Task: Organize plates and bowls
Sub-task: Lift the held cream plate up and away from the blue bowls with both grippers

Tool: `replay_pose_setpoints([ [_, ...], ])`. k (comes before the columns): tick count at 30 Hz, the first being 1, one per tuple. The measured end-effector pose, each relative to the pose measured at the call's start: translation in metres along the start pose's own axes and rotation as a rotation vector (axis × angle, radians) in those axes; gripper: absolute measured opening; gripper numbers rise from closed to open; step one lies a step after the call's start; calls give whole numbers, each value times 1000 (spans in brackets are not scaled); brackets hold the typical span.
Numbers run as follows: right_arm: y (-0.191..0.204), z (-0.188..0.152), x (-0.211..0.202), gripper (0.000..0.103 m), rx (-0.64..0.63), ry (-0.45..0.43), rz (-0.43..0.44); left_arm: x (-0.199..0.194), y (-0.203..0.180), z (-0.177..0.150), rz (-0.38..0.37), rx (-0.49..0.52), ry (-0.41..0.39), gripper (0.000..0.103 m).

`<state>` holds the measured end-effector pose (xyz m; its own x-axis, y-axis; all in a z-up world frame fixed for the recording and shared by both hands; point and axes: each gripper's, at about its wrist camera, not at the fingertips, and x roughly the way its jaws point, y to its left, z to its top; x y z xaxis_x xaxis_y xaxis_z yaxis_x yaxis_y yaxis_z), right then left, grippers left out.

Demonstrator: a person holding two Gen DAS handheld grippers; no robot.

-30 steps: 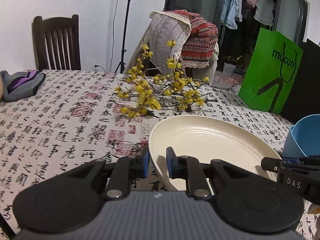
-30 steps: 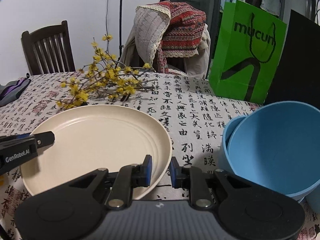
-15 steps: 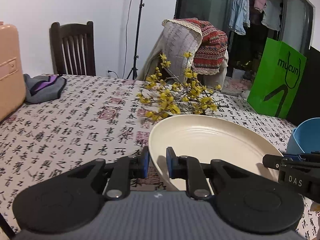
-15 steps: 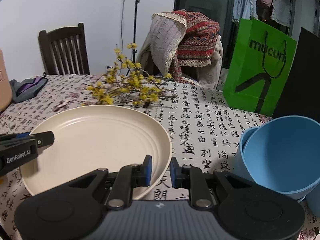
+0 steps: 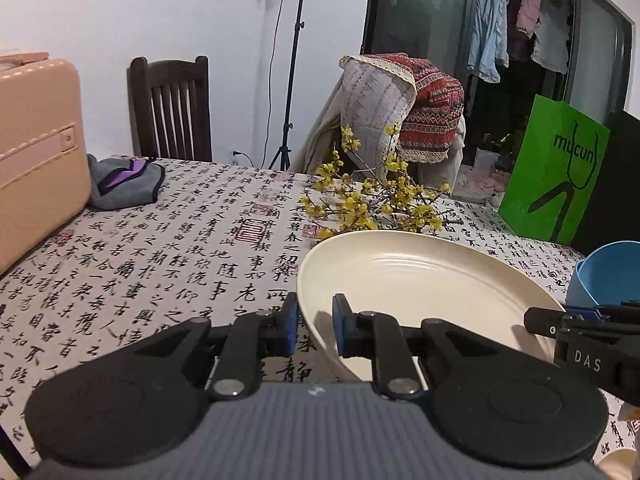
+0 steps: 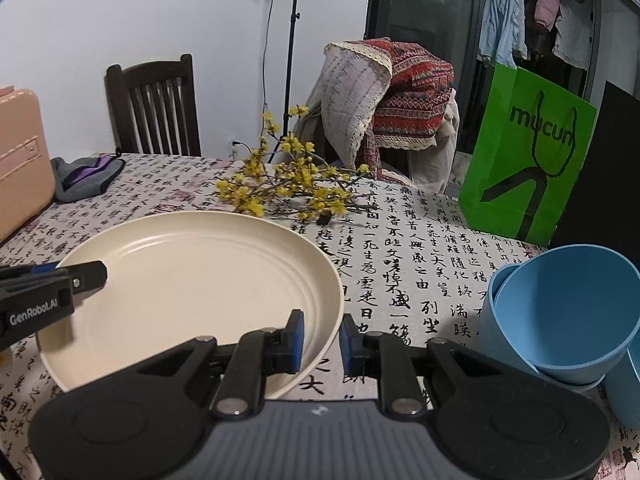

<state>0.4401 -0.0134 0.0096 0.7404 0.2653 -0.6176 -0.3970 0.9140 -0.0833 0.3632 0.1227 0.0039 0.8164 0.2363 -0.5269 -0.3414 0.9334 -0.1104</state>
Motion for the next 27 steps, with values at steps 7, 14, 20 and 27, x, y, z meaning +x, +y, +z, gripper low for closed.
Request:
replay_pose_setpoints([
  [7,6,-6,-18,18,-8,-16,12,-23,3,-4,9,0,-17,18],
  [14,9,-12,-37,18,-12,-33,16,-44,4,-10,15,4,-32,18],
  [20,11,-19,-53,18,-12,-45,14,-60,5,-15,12,5,-43,18],
  [27,14,-26,-68,18,-13,-59,11,-77,7,-21,9,6,-55,18],
])
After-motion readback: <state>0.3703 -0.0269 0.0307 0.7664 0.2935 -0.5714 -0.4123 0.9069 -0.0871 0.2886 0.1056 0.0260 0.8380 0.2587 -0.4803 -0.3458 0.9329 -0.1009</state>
